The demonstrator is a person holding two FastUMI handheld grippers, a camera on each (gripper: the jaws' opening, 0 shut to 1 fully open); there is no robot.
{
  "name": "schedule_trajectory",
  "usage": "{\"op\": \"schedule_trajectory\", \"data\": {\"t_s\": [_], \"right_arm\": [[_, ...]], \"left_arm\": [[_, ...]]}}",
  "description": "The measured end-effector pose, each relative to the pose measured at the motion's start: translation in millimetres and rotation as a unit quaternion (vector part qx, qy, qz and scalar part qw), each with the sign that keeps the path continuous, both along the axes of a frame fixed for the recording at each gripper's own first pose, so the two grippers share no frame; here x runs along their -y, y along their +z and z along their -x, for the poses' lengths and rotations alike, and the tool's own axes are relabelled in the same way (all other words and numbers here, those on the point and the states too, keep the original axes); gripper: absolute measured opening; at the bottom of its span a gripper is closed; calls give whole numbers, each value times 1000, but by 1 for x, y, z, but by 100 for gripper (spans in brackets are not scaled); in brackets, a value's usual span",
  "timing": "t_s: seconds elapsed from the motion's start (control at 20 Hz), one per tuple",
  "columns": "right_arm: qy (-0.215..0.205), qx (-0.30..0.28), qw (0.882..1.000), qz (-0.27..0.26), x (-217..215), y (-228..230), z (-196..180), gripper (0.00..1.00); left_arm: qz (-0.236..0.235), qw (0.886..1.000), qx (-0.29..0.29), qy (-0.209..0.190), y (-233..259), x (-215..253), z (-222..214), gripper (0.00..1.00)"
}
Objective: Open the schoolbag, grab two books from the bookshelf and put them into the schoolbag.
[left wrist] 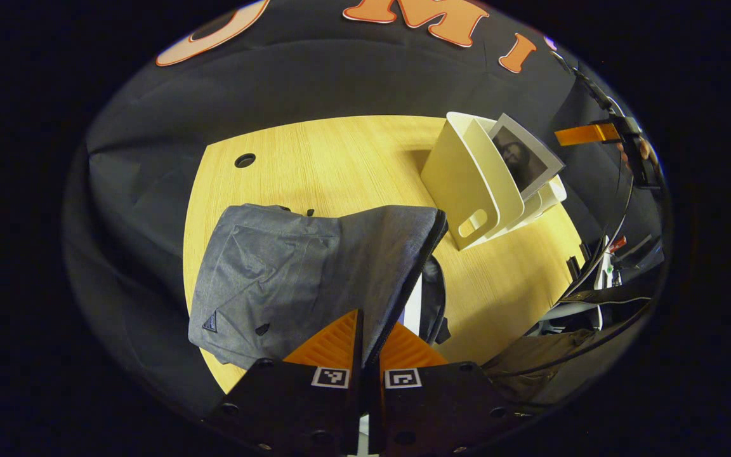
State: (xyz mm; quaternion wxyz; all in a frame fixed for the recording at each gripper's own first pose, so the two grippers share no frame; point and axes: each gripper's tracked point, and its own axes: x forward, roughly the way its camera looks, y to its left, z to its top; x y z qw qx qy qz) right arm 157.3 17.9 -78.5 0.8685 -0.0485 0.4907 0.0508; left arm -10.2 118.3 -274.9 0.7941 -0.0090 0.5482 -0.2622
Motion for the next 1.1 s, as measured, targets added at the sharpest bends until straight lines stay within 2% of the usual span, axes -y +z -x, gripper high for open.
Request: {"op": "schedule_trajectory", "data": {"t_s": [0.25, 0.35, 0.4, 0.45, 0.5, 0.65, 0.8, 0.95, 1.0, 1.05, 1.1], "right_arm": [[-8, -37, 999, 6, 7, -38, -32, 89], [-17, -57, 998, -8, 3, -55, -38, 85], [-20, -68, 997, -17, 1, -61, -37, 70], [-21, -81, 996, -25, -3, -70, -34, 71], [-22, -88, 996, -26, -3, -77, -33, 66], [-37, -112, 992, -39, -8, -91, -32, 43], [-47, -113, 992, -34, -1, -90, -30, 40], [-62, -82, 994, -43, -2, -68, -17, 38], [-72, -76, 993, -47, -3, -63, -9, 47], [-81, -73, 993, -53, -3, -57, -1, 38], [-96, -68, 991, -58, -3, -51, 11, 38]], "left_arm": [[-15, 1000, -5, 16, 2, 1, 0, 6], [-23, 1000, -7, 19, 2, 2, 0, 6], [-25, 999, -8, 24, 2, 2, 0, 6], [-27, 999, -11, 29, 2, 4, 0, 6], [-29, 999, -14, 33, 1, 4, 0, 6], [-35, 998, -20, 42, 0, 7, -1, 6], [-37, 998, -25, 44, -1, 10, -1, 6], [-24, 999, -27, 39, -4, 11, 0, 6], [-18, 999, -27, 36, -5, 11, 0, 6], [-12, 999, -27, 31, -6, 10, 1, 6], [-8, 999, -23, 23, -5, 9, 1, 6]]}}
